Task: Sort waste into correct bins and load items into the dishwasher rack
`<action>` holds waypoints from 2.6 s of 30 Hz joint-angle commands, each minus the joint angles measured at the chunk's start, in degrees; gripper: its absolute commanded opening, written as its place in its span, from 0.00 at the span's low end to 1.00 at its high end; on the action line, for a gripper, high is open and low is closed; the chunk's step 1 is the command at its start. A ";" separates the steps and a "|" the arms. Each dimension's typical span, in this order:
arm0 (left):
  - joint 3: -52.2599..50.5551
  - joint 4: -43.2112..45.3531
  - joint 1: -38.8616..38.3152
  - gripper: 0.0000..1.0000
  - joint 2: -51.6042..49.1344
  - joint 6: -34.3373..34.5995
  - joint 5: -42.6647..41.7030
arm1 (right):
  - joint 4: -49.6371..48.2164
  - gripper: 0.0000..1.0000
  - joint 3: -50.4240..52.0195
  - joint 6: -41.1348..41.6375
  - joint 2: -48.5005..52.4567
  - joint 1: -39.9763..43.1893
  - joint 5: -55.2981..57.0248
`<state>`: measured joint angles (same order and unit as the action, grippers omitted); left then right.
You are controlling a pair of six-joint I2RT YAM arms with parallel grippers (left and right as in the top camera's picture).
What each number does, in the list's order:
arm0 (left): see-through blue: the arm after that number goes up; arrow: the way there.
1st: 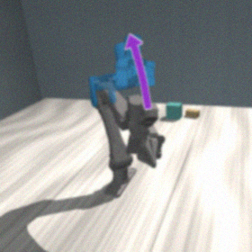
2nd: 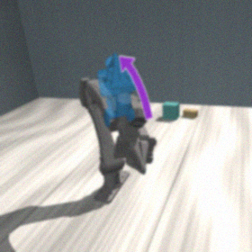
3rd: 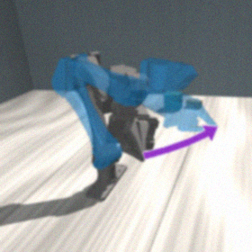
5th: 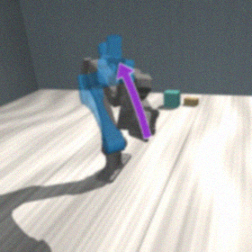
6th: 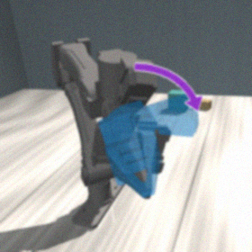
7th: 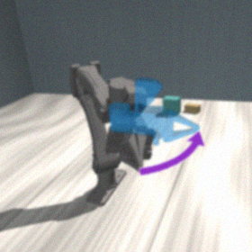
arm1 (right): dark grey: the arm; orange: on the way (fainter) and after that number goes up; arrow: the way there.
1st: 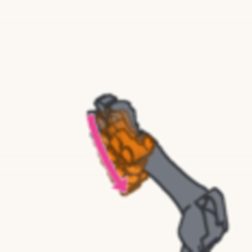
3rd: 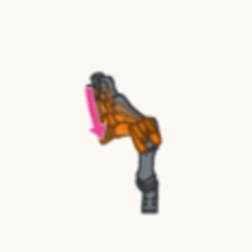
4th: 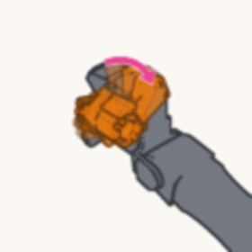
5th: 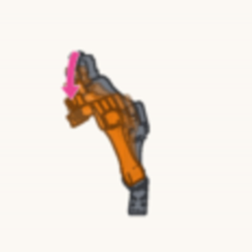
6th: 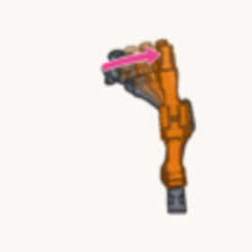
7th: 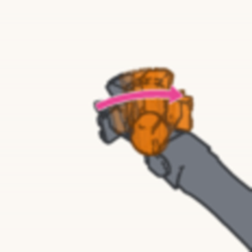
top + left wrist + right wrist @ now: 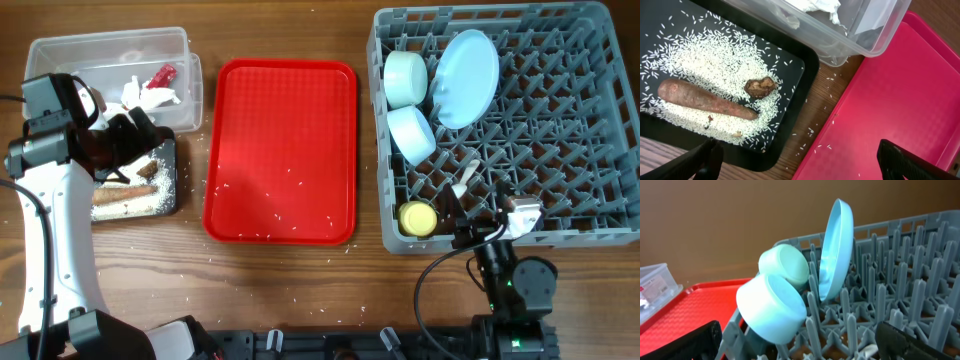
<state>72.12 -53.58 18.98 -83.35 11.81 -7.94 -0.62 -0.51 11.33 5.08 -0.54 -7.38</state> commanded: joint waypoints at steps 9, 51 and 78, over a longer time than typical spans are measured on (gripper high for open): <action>0.66 0.13 0.20 1.00 0.42 -0.72 0.13 | 0.22 1.00 0.22 -0.74 -4.55 0.28 1.38; -69.96 66.47 -20.90 1.00 77.35 -2.64 10.80 | 0.22 1.00 0.22 -0.72 -4.50 0.28 1.38; -71.80 49.24 -19.08 1.00 83.19 -2.40 6.93 | 0.22 1.00 0.22 -0.72 -4.50 0.28 1.38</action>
<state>0.58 -4.14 -0.56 -0.78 10.11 0.10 -0.23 -0.40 11.22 0.99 -0.54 -6.98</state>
